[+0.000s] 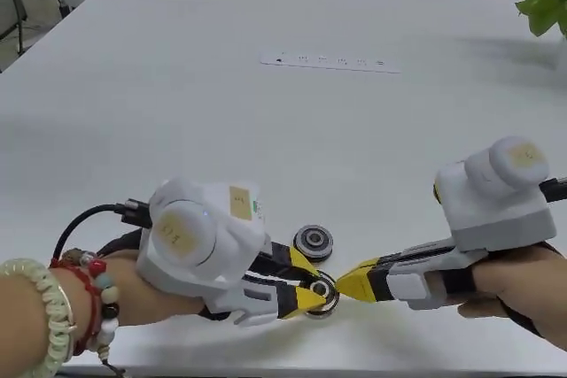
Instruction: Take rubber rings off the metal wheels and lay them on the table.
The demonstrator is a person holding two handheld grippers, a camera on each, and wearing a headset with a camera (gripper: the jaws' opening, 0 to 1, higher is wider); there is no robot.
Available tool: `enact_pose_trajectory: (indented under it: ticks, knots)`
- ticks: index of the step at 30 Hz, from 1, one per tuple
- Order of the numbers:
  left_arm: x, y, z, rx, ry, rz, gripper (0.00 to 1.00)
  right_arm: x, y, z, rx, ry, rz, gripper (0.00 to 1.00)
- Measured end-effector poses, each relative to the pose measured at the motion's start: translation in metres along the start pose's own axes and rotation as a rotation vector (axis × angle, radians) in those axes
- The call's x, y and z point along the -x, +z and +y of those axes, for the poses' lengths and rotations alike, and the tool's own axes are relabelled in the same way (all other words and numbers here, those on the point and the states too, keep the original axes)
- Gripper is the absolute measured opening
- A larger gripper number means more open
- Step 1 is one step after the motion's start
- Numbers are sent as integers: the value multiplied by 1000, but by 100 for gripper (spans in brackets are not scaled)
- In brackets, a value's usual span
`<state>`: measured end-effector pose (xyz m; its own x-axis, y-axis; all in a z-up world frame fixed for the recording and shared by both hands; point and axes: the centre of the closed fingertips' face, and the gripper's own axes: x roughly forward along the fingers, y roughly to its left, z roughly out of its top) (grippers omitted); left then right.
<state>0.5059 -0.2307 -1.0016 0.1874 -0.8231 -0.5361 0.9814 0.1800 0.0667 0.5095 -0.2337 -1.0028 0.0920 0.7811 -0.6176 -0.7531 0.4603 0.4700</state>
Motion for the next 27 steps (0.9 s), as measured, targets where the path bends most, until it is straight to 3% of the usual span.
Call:
enact_pose_trajectory:
  ticks: [9,13,18,22,27]
  knots:
    - [5,5,2,-50,14,44,17,0,4,7,9,9,-10,0]
    - [14,18,7,-12,20,-6,20,0,5,7,5,13,-14,0]
    - [22,29,10,36,14,-39,44,3,10,8,4,21,-35,0]
    - [27,37,12,55,7,-40,45,6,13,6,-4,21,-49,0]
    - [41,59,15,16,16,-80,59,12,20,4,-2,15,-76,0]
